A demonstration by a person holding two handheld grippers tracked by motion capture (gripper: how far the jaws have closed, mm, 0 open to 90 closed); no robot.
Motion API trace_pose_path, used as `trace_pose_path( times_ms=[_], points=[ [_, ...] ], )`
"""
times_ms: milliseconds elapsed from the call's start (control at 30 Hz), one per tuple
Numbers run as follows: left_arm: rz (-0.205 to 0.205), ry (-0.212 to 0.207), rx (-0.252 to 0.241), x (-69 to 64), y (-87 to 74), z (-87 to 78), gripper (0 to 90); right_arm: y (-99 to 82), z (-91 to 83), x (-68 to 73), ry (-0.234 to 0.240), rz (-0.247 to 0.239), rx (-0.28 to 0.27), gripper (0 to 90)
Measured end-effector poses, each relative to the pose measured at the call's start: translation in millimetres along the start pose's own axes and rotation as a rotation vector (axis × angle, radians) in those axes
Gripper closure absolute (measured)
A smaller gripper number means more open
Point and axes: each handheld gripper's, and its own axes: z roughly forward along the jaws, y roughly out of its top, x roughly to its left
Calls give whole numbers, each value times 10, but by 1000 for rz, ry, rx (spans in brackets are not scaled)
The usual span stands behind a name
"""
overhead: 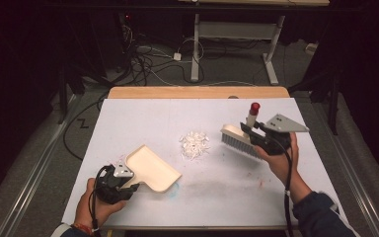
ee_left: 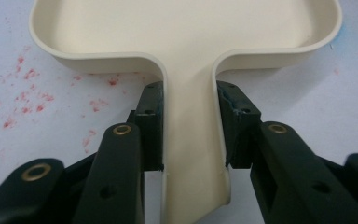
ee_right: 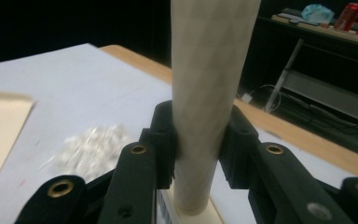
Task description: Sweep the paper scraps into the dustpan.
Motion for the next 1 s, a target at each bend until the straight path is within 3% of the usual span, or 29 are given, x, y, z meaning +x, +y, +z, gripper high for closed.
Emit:
trace_pose_path(
  times_ms=[233, 400, 533, 633, 1000],
  points=[
    [20, -11, 2, -44, 17, 42, 637, 265, 616, -4, -77, -8, 32, 704],
    [32, -17, 8, -53, 20, 82, 637, 270, 1008, 41, -129, 14, 56, 704],
    [36, -19, 14, -65, 29, 108, 636, 249, 1188, 122, -145, 17, 52, 705],
    [42, -21, 20, -73, 39, 117, 636, 211, 1231, 187, -127, 57, 29, 706],
    [50, -15, 32, -150, 106, 188, 636, 206, 1158, 663, 4, 52, 20, 700]
  ],
)
